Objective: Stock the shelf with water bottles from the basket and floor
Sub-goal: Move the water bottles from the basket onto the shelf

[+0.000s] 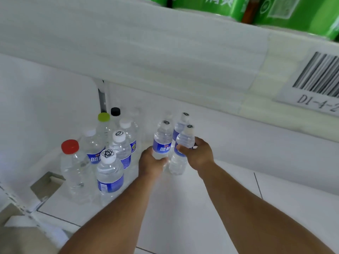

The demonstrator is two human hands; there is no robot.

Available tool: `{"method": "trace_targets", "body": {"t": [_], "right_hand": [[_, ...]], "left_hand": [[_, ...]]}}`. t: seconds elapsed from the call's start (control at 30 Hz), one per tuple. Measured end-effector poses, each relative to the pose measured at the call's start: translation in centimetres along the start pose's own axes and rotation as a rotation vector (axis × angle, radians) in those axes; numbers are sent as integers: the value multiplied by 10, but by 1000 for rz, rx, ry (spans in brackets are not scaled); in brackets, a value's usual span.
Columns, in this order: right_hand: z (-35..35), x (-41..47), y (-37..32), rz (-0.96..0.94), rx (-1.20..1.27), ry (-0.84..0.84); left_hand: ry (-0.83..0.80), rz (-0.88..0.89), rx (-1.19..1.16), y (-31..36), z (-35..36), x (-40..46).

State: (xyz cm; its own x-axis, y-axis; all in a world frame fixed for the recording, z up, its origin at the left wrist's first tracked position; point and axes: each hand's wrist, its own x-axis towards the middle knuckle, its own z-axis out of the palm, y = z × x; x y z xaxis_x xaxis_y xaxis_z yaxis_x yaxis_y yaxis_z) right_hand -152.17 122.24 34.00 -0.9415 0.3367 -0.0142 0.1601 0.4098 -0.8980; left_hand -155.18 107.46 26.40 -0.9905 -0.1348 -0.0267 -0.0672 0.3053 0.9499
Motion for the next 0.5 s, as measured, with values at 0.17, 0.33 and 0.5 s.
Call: {"method": "trace_targets", "body": {"t": [0.17,0.33,0.5], "right_hand": [[0,9,-1,-13,-43,-14],[0,11,-3,-25,-55,-39],[0,9,-2,-13,-90,-50]], "left_hand": [[-6,4,21,2,2,7],[-19,18,32,1,0,8],[-72,31,86,0,-3,8]]}}
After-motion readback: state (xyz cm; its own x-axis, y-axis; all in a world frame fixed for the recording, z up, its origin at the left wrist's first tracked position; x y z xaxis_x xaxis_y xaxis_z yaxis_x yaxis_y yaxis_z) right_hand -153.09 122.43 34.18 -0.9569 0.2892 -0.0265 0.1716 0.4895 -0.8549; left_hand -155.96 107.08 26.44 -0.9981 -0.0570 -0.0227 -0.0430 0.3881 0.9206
